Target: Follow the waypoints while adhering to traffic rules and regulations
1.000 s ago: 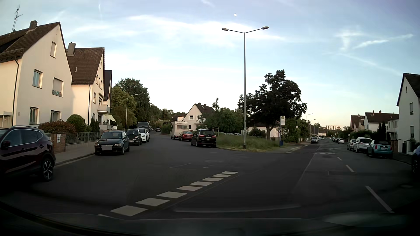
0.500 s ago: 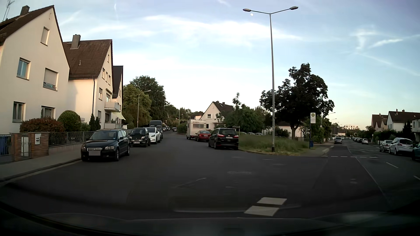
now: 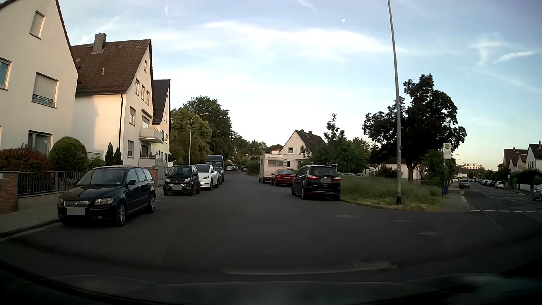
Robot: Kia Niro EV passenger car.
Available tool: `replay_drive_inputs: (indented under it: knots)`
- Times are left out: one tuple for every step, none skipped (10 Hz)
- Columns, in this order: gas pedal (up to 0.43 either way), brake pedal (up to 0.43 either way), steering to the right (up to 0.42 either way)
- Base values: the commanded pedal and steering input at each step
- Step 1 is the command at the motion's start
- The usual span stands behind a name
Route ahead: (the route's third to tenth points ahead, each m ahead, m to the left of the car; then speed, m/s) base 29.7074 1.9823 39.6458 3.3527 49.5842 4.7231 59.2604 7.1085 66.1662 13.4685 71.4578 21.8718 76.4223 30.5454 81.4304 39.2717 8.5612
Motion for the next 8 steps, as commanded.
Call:
replay_drive_inputs:
  knots:
    - [0.087,0.0,-0.05]
    - [0.087,0.0,-0.046]
    - [0.087,0.0,-0.036]
    - [0.087,0.0,-0.028]
    - [0.079,0.0,-0.025]
    - [0.079,0.0,-0.019]
    - [0.028,0.0,-0.013]
    - [0.0,0.0,-0.013]
